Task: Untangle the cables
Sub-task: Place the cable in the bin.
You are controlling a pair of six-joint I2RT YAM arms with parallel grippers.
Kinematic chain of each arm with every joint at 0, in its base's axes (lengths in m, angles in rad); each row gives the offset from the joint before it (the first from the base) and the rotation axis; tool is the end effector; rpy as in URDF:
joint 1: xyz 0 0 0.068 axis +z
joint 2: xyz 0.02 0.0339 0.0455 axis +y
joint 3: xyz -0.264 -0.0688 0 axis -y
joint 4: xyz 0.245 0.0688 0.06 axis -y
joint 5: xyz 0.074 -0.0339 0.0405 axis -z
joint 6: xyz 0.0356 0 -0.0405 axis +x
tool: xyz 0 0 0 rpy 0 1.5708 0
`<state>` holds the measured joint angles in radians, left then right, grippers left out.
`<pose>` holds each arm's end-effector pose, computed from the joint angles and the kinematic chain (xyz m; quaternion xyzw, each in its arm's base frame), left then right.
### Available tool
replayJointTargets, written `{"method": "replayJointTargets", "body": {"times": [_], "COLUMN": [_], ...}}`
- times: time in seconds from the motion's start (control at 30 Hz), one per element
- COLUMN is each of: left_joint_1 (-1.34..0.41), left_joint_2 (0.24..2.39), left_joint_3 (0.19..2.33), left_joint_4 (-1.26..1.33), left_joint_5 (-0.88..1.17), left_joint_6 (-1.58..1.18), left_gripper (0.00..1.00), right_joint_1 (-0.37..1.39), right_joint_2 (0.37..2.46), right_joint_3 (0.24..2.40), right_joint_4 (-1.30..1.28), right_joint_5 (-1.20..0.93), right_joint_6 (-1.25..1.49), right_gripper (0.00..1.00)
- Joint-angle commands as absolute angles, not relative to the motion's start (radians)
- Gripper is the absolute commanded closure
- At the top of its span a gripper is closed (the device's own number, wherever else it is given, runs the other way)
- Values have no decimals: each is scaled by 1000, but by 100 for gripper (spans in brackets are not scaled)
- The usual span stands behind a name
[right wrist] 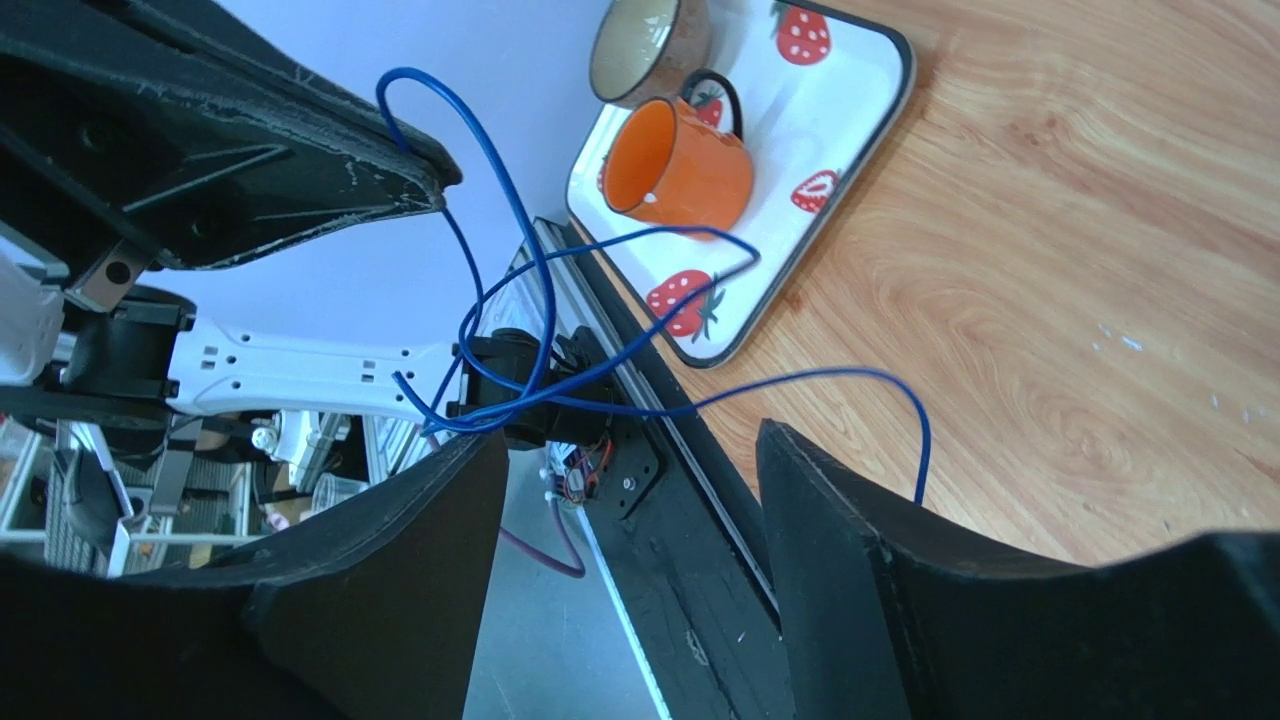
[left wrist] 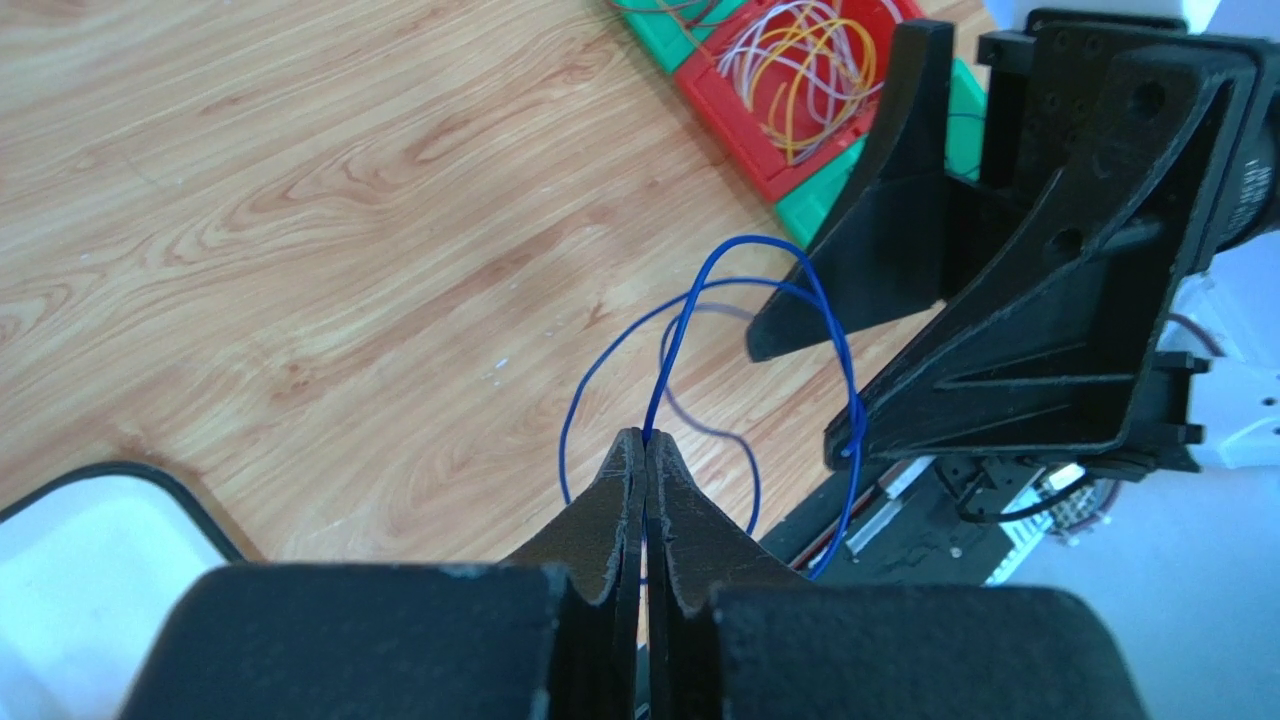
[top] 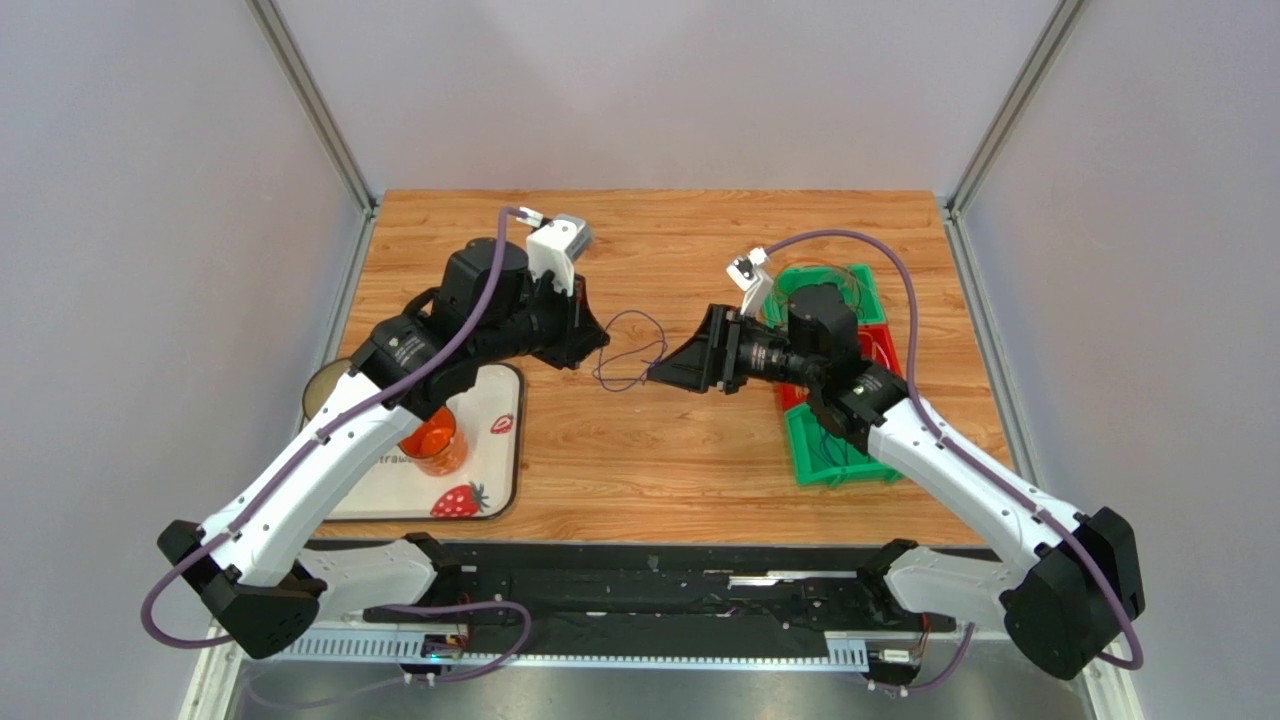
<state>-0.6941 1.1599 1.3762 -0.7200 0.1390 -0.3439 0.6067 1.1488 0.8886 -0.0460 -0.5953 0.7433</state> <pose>0.1787 -0.1552 0.4140 0.1844 0.8396 -0.3036 0.4109 0.2045 0.1662 0.3181 -0.1203 0.7812 0.5378 0.2933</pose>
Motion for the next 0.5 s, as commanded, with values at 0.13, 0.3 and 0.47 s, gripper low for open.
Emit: {"method": "replayJointTargets", "body": {"times": [0.13,0.3,0.47], "left_joint_1": [-689,-686,-683], "left_joint_2": [1124,1123,1120], "left_joint_3": [1396,1408,1410], "left_joint_4": [-652,-653,-646], "left_joint_5": [222,261,279], "left_joint_6": [-425,-469,-497], "left_gripper": [100,100,100], "right_joint_1": [679,724,771], "right_joint_2": [1158,1180,1183], "right_joint_3": [848,845,870], "right_joint_4": [164,221,233], "right_joint_5": [-640,-649,-623], "right_joint_6": [686,660,623], "right_gripper": [31,30,30]}}
